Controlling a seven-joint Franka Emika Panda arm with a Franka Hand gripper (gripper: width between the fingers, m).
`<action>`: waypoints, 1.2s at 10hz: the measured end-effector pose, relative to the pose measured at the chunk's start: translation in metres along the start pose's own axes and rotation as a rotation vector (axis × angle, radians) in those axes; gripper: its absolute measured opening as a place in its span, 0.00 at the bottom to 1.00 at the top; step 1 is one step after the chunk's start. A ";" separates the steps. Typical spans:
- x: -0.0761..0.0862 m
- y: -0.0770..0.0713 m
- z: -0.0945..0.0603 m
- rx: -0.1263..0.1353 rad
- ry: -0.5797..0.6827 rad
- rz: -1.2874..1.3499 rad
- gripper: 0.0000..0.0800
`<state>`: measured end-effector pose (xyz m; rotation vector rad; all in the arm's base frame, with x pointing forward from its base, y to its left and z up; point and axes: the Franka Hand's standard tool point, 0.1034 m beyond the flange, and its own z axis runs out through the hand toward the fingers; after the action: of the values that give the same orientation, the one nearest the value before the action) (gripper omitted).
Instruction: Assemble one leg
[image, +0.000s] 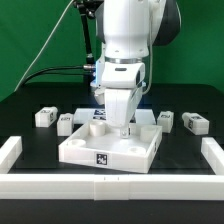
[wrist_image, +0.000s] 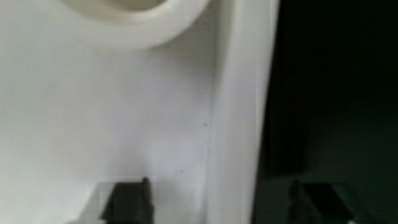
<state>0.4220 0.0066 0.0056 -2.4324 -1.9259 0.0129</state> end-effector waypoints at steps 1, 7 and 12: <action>0.000 0.000 0.000 0.000 0.000 0.000 0.26; 0.000 0.001 0.000 -0.003 0.001 0.001 0.07; -0.005 0.013 -0.001 -0.013 0.000 -0.125 0.07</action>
Offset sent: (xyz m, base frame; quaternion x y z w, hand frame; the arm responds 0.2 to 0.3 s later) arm 0.0000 0.0000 0.0000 0.0000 0.0000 0.0000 1.0000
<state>0.4332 -0.0015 0.0064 -2.3147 -2.0800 -0.0032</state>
